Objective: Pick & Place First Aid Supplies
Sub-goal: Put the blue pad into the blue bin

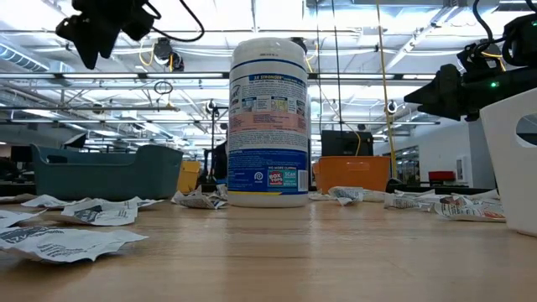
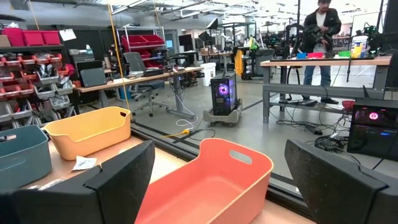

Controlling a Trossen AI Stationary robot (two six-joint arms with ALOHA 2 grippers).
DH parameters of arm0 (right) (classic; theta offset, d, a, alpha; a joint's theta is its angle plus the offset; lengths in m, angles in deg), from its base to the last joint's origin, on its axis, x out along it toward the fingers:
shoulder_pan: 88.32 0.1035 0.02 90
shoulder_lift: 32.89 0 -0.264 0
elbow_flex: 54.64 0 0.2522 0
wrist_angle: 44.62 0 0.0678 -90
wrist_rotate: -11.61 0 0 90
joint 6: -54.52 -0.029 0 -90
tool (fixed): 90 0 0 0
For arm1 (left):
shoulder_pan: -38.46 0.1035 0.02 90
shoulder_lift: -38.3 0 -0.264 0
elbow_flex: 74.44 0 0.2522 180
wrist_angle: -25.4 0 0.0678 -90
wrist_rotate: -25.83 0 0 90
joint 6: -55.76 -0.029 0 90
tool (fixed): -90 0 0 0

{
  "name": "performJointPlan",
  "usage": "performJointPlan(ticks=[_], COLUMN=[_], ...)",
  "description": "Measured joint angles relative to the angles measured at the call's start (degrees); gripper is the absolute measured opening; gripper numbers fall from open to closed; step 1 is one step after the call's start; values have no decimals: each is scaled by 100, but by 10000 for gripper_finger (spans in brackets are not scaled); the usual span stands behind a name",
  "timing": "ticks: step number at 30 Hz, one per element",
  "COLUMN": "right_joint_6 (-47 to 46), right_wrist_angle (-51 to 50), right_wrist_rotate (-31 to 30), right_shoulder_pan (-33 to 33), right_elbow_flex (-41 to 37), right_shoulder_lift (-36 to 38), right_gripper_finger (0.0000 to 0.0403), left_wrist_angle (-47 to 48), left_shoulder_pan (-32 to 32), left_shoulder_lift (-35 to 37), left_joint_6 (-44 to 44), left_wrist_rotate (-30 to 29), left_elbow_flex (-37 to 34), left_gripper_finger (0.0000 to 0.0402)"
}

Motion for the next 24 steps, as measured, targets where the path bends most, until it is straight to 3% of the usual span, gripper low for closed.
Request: performJointPlan(ticks=[10, 24], right_joint_6=[-2, -1], right_wrist_angle=[0, 0], right_wrist_rotate=[0, 0], right_shoulder_pan=[0, -1], right_elbow_flex=[0, 0], right_shoulder_lift=[2, 2], right_gripper_finger=[357, 357], left_wrist_angle=[-289, -116], left_shoulder_pan=[853, 1671], left_shoulder_lift=[-1030, -2984], left_joint_6=[-508, -1134], left_wrist_rotate=[319, 83], left_elbow_flex=[207, 2650], left_gripper_finger=[211, 211])
